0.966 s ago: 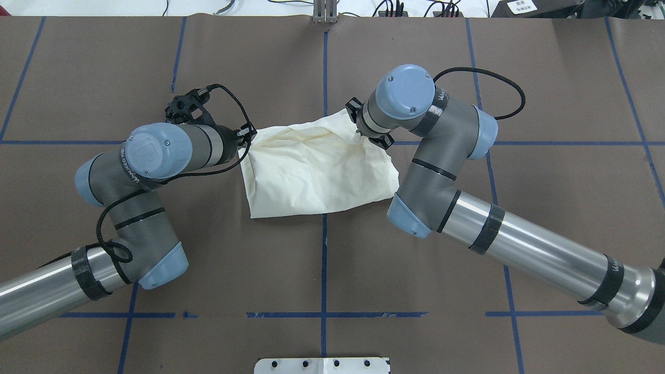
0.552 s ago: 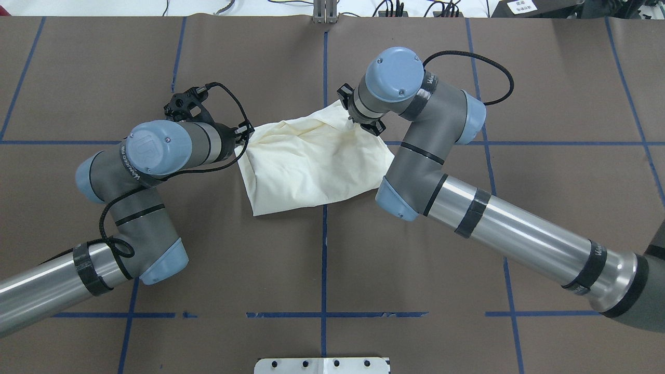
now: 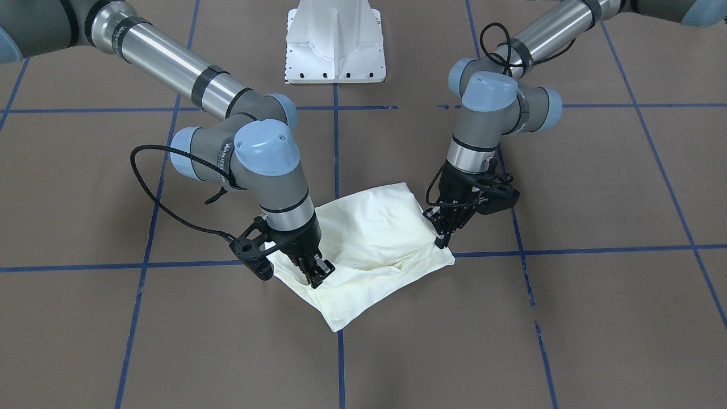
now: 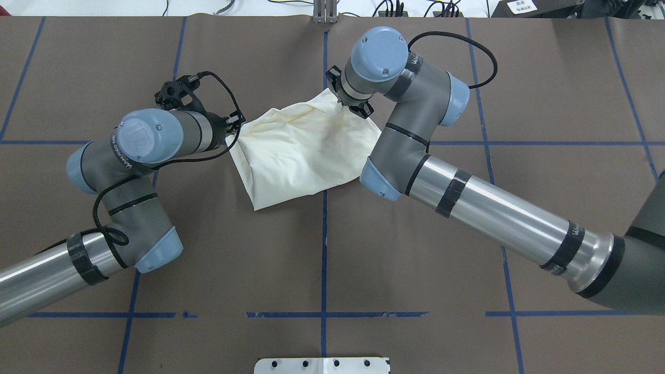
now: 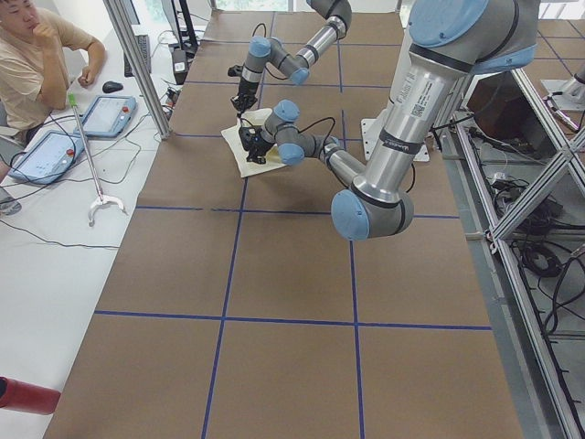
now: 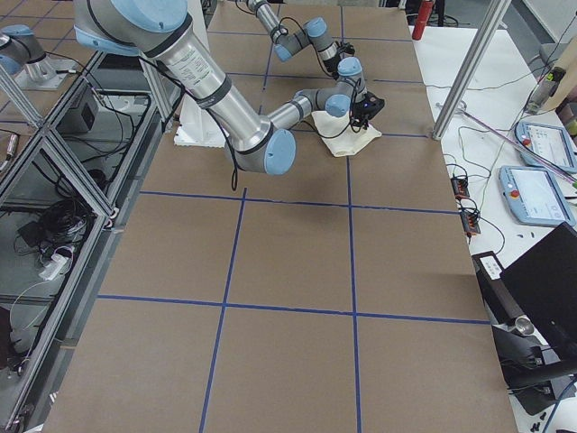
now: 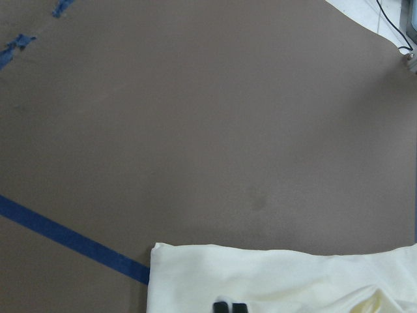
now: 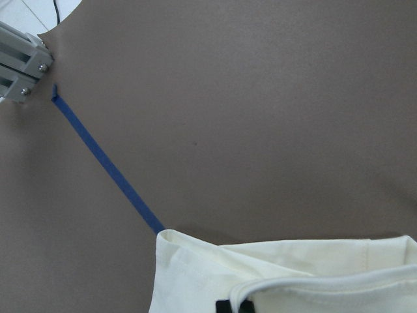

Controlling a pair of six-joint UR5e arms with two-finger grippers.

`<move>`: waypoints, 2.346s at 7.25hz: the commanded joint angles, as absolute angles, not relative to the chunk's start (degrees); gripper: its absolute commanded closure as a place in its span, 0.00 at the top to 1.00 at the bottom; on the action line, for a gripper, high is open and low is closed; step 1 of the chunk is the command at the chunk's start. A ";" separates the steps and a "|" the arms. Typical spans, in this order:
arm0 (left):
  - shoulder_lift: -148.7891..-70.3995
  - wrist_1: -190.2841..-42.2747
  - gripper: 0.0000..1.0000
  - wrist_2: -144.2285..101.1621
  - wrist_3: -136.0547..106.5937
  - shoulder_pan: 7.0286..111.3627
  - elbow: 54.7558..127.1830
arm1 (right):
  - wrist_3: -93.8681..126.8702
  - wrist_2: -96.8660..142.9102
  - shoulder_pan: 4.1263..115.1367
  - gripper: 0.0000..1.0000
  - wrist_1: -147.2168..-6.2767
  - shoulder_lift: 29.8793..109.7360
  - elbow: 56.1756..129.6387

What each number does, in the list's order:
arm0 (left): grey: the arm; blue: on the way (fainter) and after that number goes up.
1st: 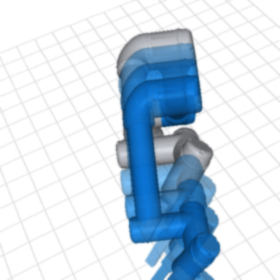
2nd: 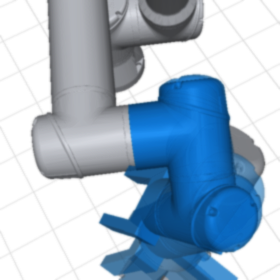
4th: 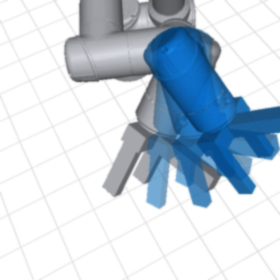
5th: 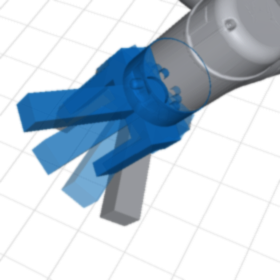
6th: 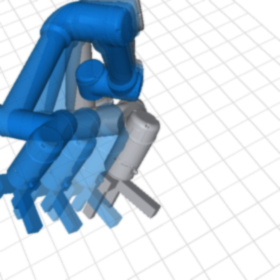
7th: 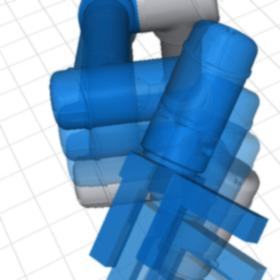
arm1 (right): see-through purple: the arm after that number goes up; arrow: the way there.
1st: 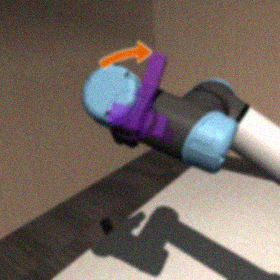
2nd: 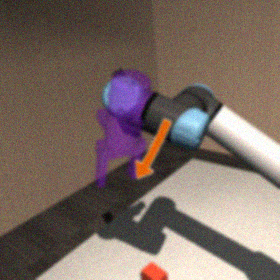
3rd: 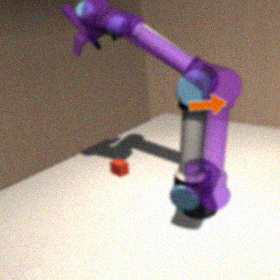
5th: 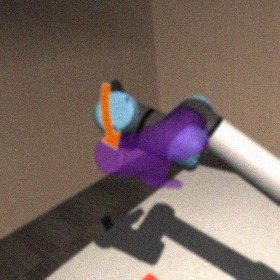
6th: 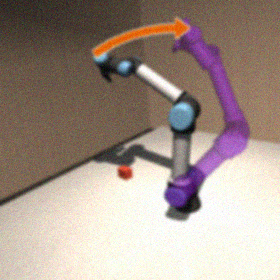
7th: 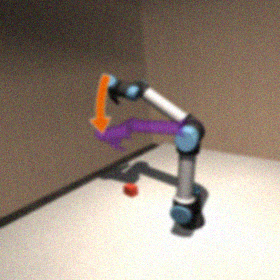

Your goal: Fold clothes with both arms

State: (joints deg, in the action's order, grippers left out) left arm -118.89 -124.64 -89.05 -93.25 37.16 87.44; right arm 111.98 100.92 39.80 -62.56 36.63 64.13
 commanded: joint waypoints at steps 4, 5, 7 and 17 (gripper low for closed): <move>-118.39 -130.60 0.58 -89.03 -86.44 41.73 80.25 | 111.45 100.90 39.99 1.00 -58.45 31.03 55.11; -118.39 -130.61 0.62 -89.47 -81.96 44.27 80.33 | 109.88 100.90 40.08 1.00 -58.45 30.76 55.11; -118.92 -130.43 0.62 -97.59 -82.52 45.88 83.65 | 109.95 101.07 40.43 1.00 -58.45 30.76 57.11; -108.71 -130.34 0.00 -102.82 -79.89 34.99 93.96 | 110.48 101.95 39.81 0.26 -58.36 32.34 58.88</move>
State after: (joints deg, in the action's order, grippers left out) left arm -108.46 -130.39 -101.68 -79.74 35.48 94.19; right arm 110.48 101.95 39.77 -58.42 32.41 58.73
